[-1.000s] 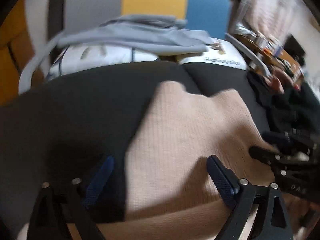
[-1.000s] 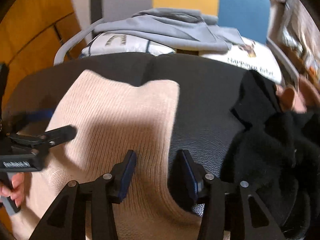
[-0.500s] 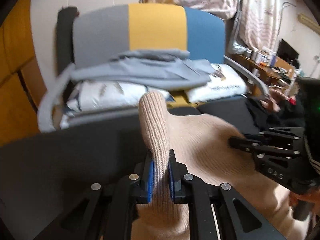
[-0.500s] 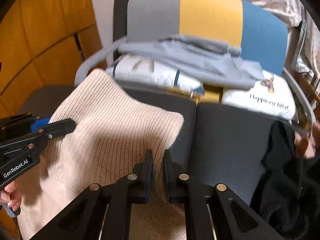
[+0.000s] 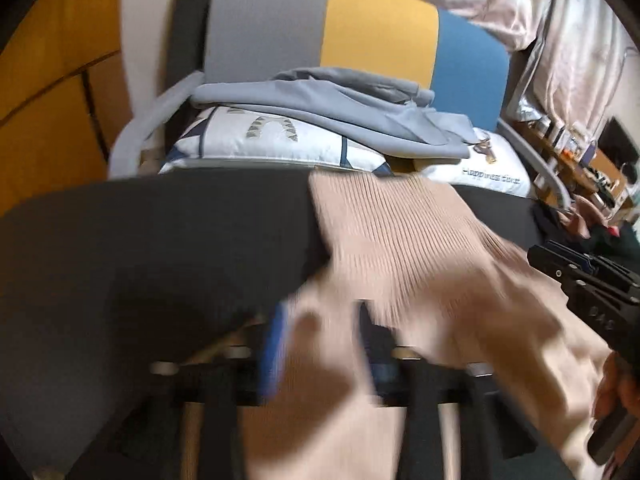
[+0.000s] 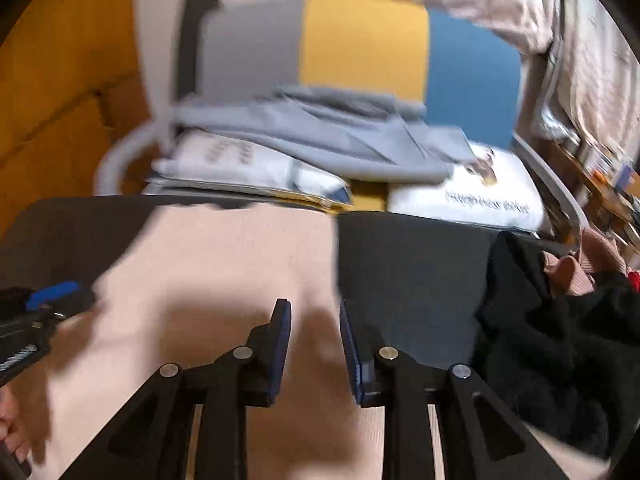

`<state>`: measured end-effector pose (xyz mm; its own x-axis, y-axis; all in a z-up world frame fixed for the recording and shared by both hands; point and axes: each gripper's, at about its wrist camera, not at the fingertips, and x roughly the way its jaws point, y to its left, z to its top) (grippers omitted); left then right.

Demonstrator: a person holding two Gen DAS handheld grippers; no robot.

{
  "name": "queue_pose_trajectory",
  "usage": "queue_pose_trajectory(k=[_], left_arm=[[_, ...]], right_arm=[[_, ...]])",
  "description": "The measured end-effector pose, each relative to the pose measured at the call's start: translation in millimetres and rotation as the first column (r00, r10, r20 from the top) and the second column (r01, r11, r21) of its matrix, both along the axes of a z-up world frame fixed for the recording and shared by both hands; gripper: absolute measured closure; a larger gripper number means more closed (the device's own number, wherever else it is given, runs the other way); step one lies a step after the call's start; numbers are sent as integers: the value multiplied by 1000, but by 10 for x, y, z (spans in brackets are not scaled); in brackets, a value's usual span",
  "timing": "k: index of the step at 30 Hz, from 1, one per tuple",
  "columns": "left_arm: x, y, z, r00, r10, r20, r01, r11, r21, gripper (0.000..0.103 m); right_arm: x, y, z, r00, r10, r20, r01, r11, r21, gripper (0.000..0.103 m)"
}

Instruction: Fold clothes

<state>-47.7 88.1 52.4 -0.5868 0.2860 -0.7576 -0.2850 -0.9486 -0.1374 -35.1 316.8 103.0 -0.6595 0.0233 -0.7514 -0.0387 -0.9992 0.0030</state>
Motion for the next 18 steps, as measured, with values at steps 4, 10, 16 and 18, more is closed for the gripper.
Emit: queue_pose_trajectory(k=[4, 10, 16, 18], left_arm=[[588, -101, -178, 1000, 11, -12, -13, 995, -103, 38], [737, -297, -451, 999, -2, -47, -9, 975, -223, 23], [221, -596, -524, 1000, 17, -24, -22, 973, -230, 5], [2, -688, -542, 1000, 17, -14, -20, 974, -224, 1]], right_arm=[[691, -78, -107, 997, 38, 73, -32, 996, -79, 78], [1230, 43, -335, 983, -76, 164, 96, 988, -120, 77], [986, -295, -437, 992, 13, 124, 4, 991, -136, 73], [854, -402, -455, 996, 11, 84, -3, 996, -87, 71]])
